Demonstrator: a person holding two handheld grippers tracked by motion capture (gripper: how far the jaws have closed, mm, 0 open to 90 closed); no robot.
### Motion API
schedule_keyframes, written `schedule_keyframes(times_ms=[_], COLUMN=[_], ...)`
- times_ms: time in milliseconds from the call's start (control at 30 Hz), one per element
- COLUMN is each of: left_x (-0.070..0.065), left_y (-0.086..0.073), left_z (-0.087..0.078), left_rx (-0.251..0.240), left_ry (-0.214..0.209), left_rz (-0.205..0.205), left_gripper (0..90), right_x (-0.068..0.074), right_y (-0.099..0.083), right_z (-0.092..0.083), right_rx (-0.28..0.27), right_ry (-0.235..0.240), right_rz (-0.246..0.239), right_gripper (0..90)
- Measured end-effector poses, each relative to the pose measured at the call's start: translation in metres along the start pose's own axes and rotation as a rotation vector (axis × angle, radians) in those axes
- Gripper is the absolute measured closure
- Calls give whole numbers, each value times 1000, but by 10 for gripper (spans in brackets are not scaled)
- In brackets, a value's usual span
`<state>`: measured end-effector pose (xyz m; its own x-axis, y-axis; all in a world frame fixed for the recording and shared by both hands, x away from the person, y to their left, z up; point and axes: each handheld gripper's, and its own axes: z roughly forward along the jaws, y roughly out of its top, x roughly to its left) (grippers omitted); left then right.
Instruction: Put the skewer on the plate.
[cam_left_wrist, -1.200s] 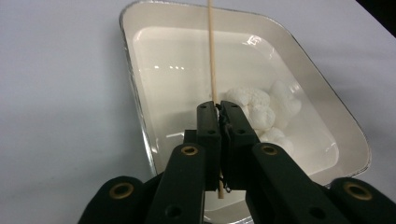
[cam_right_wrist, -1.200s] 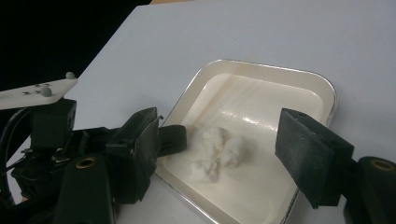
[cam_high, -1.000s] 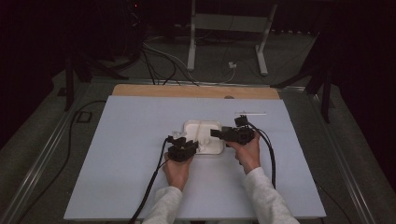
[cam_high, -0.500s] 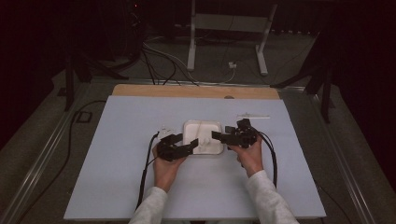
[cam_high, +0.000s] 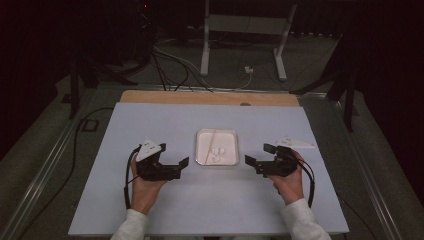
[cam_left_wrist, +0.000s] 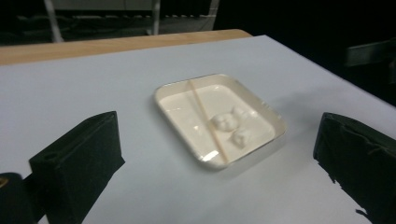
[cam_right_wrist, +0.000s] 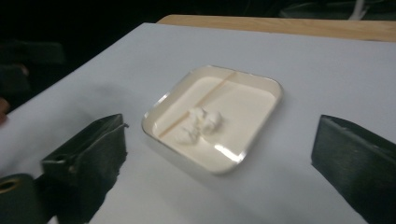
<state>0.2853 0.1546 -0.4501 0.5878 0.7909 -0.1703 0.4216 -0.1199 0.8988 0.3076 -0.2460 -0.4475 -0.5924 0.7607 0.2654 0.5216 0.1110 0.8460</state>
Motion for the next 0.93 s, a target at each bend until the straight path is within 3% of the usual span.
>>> schedule_keyframes(times_ms=[367, 500, 767, 933], left_x=[20, 28, 38, 40], left_y=[-18, -28, -39, -41], left_z=[-56, -66, -81, -82], left_rx=[-82, -77, -129, -129], left_ry=[74, 104, 113, 118], left_rz=[47, 52, 24, 23], left_gripper=[6, 7, 7, 7], right_x=[-18, -23, -31, -33], right_y=[-37, -44, -56, -58], right_z=[-43, -53, -63, -63], right_rx=[-89, -103, -123, -114], right_ry=[-70, -114, -145, -150], right_rz=[-29, -57, -54, -54], right_gripper=[0, 0, 0, 0])
